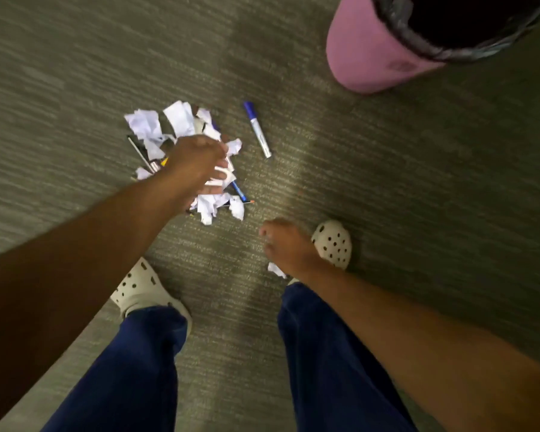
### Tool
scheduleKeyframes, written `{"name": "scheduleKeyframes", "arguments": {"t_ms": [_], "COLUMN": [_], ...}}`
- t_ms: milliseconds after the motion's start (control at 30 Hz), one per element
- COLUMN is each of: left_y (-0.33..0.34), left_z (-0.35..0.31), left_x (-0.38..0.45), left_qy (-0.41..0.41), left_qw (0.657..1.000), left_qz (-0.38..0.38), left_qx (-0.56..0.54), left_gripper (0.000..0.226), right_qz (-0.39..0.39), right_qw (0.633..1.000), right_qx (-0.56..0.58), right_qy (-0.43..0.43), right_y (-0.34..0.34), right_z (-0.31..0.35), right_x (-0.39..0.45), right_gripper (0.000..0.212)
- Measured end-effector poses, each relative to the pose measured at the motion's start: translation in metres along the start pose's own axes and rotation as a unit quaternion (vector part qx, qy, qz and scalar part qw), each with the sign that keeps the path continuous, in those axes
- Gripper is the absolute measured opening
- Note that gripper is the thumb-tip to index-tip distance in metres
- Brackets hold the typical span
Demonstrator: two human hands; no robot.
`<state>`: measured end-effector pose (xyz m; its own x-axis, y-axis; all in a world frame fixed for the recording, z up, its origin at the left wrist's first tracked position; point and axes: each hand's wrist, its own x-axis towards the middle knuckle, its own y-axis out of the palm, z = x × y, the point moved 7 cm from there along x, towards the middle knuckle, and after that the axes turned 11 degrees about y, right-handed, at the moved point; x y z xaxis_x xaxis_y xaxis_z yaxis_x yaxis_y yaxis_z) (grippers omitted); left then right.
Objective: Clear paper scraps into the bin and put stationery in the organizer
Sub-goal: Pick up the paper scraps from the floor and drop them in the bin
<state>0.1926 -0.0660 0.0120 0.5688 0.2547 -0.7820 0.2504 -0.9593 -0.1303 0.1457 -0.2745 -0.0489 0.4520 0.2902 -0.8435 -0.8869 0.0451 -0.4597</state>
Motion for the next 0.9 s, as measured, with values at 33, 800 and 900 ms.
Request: {"name": "scheduleKeyframes", "arguments": {"t_ms": [33, 800, 900], "left_y": [-0.012, -0.002, -0.015], "left_z": [0.026, 0.158, 0.16], "left_x": [-0.001, 0.058, 0.068], "left_qy": [-0.014, 0.236, 0.236], "left_qw": [1.0, 0.796, 0.83], "left_qz": [-0.007, 0.035, 0.009], "left_qx": [0.006, 0.556, 0.505], "left_gripper": [0.01, 0.079, 0.05], "right_qz": [0.028, -0.079, -0.093], "right_qw": [0.998, 0.987, 0.985], "right_qx": [-0.061, 0.13, 0.142], "right_qy": [0.004, -0.04, -0.028], "right_y": [0.035, 0.042, 0.043], "right_z": [-0.005, 0.03, 0.051], "right_x": [0.005, 0.081, 0.096], "right_gripper": [0.034, 0.065, 0.075]}}
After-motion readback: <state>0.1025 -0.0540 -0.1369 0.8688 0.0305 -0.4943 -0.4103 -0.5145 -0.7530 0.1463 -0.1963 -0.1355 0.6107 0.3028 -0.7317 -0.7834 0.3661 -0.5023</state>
